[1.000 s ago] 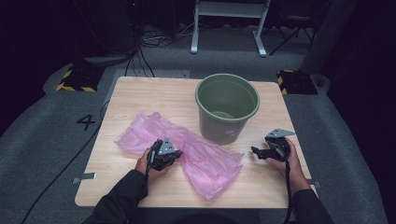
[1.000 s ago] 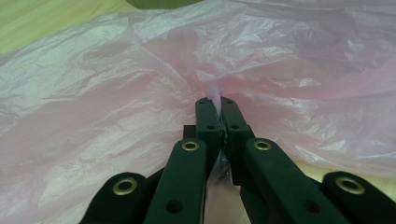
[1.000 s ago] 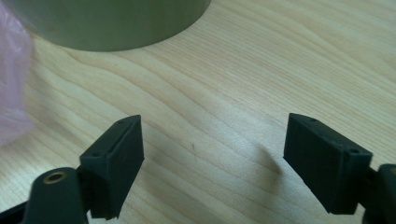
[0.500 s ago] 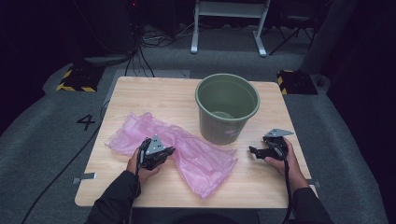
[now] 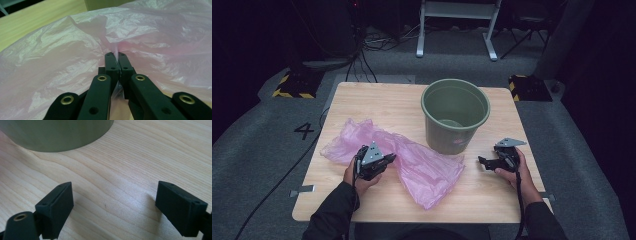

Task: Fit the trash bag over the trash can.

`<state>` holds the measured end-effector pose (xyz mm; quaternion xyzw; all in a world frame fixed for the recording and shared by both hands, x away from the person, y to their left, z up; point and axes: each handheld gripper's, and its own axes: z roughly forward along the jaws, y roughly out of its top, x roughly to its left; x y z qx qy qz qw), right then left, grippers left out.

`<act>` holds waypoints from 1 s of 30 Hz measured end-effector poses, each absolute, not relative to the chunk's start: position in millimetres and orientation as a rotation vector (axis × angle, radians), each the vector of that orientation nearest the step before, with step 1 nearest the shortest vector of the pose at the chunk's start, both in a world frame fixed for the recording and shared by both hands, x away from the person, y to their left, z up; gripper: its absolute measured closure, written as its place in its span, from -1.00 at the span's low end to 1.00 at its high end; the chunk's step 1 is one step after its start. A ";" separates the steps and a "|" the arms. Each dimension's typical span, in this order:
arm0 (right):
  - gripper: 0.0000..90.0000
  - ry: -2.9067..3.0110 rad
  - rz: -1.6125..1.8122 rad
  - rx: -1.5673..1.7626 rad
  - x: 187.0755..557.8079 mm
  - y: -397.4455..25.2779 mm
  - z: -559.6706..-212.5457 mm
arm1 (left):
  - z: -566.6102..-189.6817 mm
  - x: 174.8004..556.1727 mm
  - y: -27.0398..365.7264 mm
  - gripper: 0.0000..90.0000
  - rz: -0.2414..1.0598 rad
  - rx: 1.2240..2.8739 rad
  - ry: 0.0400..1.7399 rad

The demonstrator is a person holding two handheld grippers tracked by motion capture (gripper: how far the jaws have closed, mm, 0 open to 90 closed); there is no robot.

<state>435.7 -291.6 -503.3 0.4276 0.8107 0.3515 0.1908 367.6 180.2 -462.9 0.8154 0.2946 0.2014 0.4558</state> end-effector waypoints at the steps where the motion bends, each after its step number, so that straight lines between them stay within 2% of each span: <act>1: -0.67 2.277 0.988 1.201 435.7 -291.6 -503.3 | -461.3 367.3 181.7 0.98 0.499 2.005 0.729; 30: -0.67 2.260 0.980 1.221 431.2 -293.6 -503.4 | -396.1 361.2 229.3 0.98 0.683 1.715 0.750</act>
